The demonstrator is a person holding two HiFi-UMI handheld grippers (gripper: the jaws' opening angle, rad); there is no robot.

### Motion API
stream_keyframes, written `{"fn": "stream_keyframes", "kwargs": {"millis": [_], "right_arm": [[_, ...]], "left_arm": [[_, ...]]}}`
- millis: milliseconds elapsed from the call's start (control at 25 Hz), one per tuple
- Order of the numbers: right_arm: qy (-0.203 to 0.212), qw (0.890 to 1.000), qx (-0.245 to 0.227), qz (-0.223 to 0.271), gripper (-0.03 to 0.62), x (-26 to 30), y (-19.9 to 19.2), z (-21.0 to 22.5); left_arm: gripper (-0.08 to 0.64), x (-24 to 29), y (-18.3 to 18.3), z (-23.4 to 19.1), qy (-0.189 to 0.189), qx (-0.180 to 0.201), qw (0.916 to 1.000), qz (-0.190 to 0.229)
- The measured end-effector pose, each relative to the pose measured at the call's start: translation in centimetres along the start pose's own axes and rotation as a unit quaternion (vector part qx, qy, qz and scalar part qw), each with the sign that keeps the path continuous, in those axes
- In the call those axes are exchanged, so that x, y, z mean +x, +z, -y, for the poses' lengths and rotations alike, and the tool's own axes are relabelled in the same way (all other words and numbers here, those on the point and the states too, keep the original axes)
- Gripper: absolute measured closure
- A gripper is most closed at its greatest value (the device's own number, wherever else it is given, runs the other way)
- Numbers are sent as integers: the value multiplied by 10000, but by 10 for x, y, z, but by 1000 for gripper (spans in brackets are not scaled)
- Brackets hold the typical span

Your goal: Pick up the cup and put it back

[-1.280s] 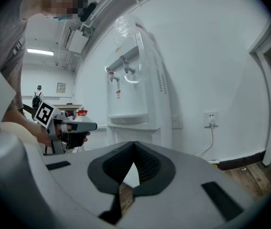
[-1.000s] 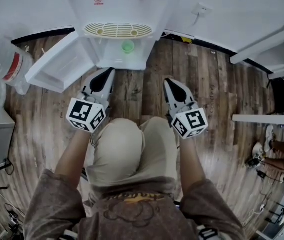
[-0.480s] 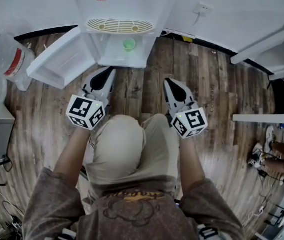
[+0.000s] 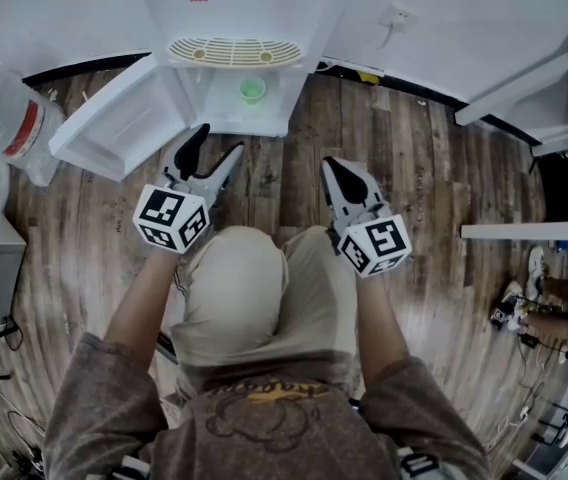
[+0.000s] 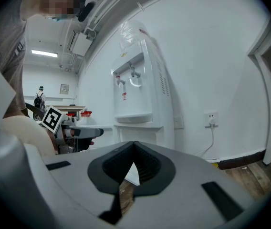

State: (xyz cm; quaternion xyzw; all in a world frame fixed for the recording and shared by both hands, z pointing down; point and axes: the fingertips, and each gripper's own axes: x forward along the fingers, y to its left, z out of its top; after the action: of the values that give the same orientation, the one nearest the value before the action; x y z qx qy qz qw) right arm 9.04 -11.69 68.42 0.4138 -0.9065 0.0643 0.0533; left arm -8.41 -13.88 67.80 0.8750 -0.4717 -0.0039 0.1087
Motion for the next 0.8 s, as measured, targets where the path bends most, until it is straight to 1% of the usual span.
{"fn": "stream_keyframes", "kwargs": {"millis": [120, 160, 280, 440, 640, 800], "right_arm": [[12, 10000, -24, -28, 591, -2, -2, -2], [13, 10000, -20, -37, 591, -2, -3, -3], [-12, 10000, 37, -41, 591, -4, -5, -4], [-42, 9999, 75, -65, 591, -5, -10, -7], [-115, 9998, 85, -110, 591, -4, -15, -6], [-251, 9996, 91, -104, 591, -4, -14, 2]], "left_arm": [[225, 8, -11, -7, 3, -150, 9999, -67], [187, 11, -15, -8, -25, -193, 9998, -103], [143, 26, -27, -11, -122, -172, 9995, -247], [129, 48, -45, -26, -75, -212, 9991, -355], [129, 78, -73, -54, 122, -199, 9985, -490], [129, 103, -94, -69, 83, -150, 9977, -652]]}}
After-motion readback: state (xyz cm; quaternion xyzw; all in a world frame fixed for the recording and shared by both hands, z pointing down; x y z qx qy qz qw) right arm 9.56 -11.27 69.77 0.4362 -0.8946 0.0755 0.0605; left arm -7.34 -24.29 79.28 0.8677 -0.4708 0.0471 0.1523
